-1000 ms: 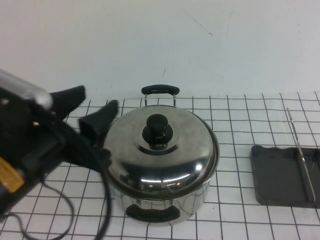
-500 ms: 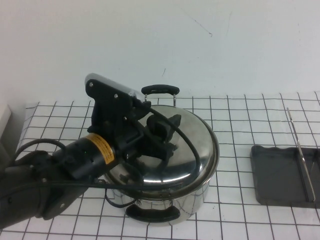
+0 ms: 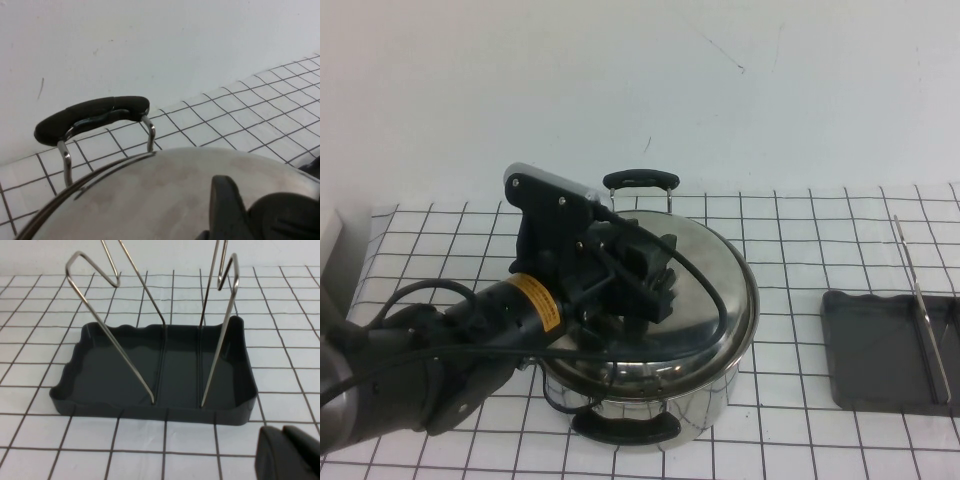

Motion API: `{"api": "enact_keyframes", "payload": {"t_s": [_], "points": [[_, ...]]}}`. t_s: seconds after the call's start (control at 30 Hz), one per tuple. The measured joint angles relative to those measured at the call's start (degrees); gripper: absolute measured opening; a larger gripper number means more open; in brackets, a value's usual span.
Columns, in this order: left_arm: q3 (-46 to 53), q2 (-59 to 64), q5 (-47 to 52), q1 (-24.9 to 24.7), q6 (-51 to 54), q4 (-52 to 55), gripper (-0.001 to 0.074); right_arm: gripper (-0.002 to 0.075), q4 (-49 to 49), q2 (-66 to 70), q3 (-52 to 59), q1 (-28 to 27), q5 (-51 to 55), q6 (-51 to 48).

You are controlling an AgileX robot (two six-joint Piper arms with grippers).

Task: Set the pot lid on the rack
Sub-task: Open the pot, then hand over the pot lid

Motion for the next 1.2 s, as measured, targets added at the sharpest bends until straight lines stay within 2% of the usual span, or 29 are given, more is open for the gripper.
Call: {"api": "enact_keyframes", "payload": {"t_s": [0.27,0.53,1.0,1.07,1.2], "points": [[-2.7,-3.7,1.6,0.0,-2.5,5.9,0.0318,-0.0003,0.0,0.0,0.0,0.0,0.0,0.0],[-5.3,-12.0,-7.5,0.0,-13.0,9.3,0.0318,-0.0003,0.0,0.0,0.0,0.0,0.0,0.0],[-5.3,-9.1,-9.5,0.0,-18.1,15.1,0.0318,-0.0003,0.0,0.0,0.0,0.0,-0.4,-0.6],[-5.3,-9.1,-9.9,0.0,-18.9,16.8,0.0318,-0.0003,4.9,0.0,0.1,0.0,-2.0,3.0],[-5.3,-9.1,-13.3,0.0,-19.5,18.7,0.0318,-0.0003,29.8,0.0,0.1,0.0,-8.3,15.2]]}}
